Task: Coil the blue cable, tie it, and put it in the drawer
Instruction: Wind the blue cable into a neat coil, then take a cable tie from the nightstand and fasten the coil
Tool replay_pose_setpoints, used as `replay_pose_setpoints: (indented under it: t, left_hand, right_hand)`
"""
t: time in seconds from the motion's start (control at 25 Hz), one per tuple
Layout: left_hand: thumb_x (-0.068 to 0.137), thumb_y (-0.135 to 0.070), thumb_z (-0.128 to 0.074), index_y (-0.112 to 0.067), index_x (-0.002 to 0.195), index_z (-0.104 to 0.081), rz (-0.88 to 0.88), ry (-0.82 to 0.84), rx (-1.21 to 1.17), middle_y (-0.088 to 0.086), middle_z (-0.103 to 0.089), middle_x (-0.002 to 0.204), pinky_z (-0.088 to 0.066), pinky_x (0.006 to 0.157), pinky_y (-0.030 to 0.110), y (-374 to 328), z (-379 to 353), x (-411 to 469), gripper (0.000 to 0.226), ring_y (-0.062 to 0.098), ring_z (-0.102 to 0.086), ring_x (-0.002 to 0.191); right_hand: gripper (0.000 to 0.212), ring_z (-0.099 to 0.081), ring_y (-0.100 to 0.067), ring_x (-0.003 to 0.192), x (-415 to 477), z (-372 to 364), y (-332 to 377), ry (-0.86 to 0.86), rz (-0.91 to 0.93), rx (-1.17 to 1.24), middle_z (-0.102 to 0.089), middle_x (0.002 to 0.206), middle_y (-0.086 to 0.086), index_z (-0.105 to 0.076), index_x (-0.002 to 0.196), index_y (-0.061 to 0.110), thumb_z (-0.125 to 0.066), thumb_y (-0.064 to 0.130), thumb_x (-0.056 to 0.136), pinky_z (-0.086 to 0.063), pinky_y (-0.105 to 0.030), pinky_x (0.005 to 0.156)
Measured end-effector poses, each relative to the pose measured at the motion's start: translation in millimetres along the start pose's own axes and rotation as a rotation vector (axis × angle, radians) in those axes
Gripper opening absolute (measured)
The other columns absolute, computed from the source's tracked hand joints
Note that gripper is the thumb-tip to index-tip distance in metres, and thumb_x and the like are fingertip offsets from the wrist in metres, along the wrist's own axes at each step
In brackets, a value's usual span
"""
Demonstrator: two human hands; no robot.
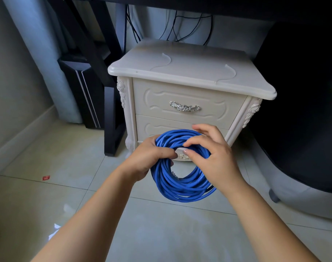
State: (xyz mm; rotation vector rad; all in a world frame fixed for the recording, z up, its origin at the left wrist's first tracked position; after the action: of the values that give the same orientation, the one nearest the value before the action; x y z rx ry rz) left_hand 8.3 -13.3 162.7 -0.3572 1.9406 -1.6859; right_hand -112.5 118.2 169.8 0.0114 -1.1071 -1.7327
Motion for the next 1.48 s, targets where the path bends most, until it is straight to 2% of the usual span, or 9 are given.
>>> replay_pose_setpoints:
  t: [0.32,0.52,0.64,0.76,0.96,1.08,1.16,1.24,1.48]
  left_hand:
    - [0.066,-0.003,-0.067,-0.018,0.082,-0.068,-0.026,0.060,-0.052,0.008,-0.055,0.070,-0.050,0.060,0.032,-3.0,0.2,-8.7,0.022,0.022,-0.057,0.059]
    - [0.067,-0.003,-0.071,-0.013,0.096,-0.068,-0.044,0.092,-0.038,0.008,-0.059,0.071,-0.051,0.063,0.031,-6.5,0.4,-13.2,0.031,0.020,-0.058,0.062]
    - [0.063,-0.004,-0.068,-0.009,0.093,-0.066,-0.030,-0.039,-0.004,0.007,-0.057,0.065,-0.049,0.058,0.030,-2.1,-1.2,-8.6,0.031,0.019,-0.056,0.059]
    - [0.065,-0.004,-0.069,-0.008,0.096,-0.064,-0.017,-0.214,0.028,0.004,-0.059,0.062,-0.049,0.057,0.029,3.2,0.2,-2.7,0.031,0.019,-0.056,0.058]
    - [0.077,0.004,-0.066,-0.007,0.095,-0.061,-0.031,-0.365,-0.068,0.007,-0.056,0.068,-0.049,0.061,0.034,8.8,15.4,12.9,0.022,0.020,-0.055,0.061]
    - [0.076,0.002,-0.068,-0.008,0.093,-0.060,-0.031,-0.374,-0.093,0.008,-0.056,0.067,-0.049,0.065,0.039,10.9,19.6,19.9,0.021,0.022,-0.056,0.063]
    - [0.072,-0.002,-0.070,-0.008,0.092,-0.060,-0.026,-0.369,-0.092,0.006,-0.057,0.066,-0.050,0.064,0.038,10.9,20.3,21.7,0.024,0.022,-0.056,0.062]
    - [0.068,-0.005,-0.070,-0.008,0.092,-0.059,-0.017,-0.364,-0.096,0.006,-0.057,0.065,-0.050,0.063,0.038,10.0,20.3,24.0,0.026,0.022,-0.056,0.062]
    - [0.066,-0.008,-0.071,-0.007,0.096,-0.060,-0.020,-0.347,-0.125,0.005,-0.058,0.064,-0.052,0.063,0.037,2.3,17.9,22.7,0.031,0.021,-0.058,0.061]
  right_hand:
    - [0.008,-0.060,-0.012,0.104,2.0,-10.3,10.9,-0.124,0.075,-0.179,-0.058,0.119,0.009,-0.067,0.090,0.021,-0.067,0.028,0.087,-0.046,-0.027,0.081]
    - [0.007,-0.054,-0.002,0.106,-0.1,-5.5,6.5,-0.122,0.063,-0.059,-0.062,0.120,-0.002,-0.057,0.095,0.006,-0.060,0.012,0.092,-0.035,-0.004,0.087]
    - [0.008,-0.053,0.006,0.105,1.6,-7.8,-2.2,-0.047,-0.085,0.020,-0.061,0.119,0.010,-0.057,0.094,0.016,-0.064,0.014,0.091,-0.033,-0.002,0.089]
    - [0.016,-0.062,-0.003,0.106,11.5,0.3,-14.2,-0.101,-0.237,0.185,-0.066,0.107,0.020,-0.060,0.088,0.035,-0.066,0.020,0.090,-0.043,-0.018,0.096]
    - [0.017,-0.063,-0.025,0.099,72.4,44.3,-32.9,-0.392,-0.126,-0.192,-0.067,0.103,-0.008,-0.070,0.103,0.008,-0.056,0.008,0.094,-0.041,-0.019,0.088]
    - [0.034,-0.051,-0.030,0.123,132.8,53.5,-42.9,-0.227,-0.049,-0.417,-0.057,0.132,-0.016,-0.061,0.127,0.004,-0.048,0.004,0.095,-0.031,-0.024,0.103]
    - [0.047,-0.029,-0.029,0.142,160.7,51.6,-55.4,-0.029,-0.108,-0.543,-0.034,0.155,-0.012,-0.040,0.146,0.009,-0.043,0.007,0.099,-0.020,-0.029,0.115]
    - [0.055,-0.018,-0.028,0.148,174.4,49.5,-69.0,0.097,-0.164,-0.615,-0.022,0.161,-0.010,-0.027,0.152,0.012,-0.045,0.013,0.100,-0.015,-0.033,0.119]
    - [0.026,-0.058,-0.031,0.121,159.7,45.8,-70.0,-0.216,-0.022,-0.375,-0.066,0.123,-0.017,-0.070,0.116,0.006,-0.061,0.008,0.091,-0.032,-0.017,0.102]
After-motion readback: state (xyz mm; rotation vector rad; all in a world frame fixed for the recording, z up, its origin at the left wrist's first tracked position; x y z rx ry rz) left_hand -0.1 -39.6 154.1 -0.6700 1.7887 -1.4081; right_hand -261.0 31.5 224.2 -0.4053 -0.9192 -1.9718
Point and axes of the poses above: each hand's wrist, its own x-axis towards the middle knuckle, its own z-axis out of the back of the hand, y = z × x, the point moved 2 cm from there along x, towards the middle knuckle
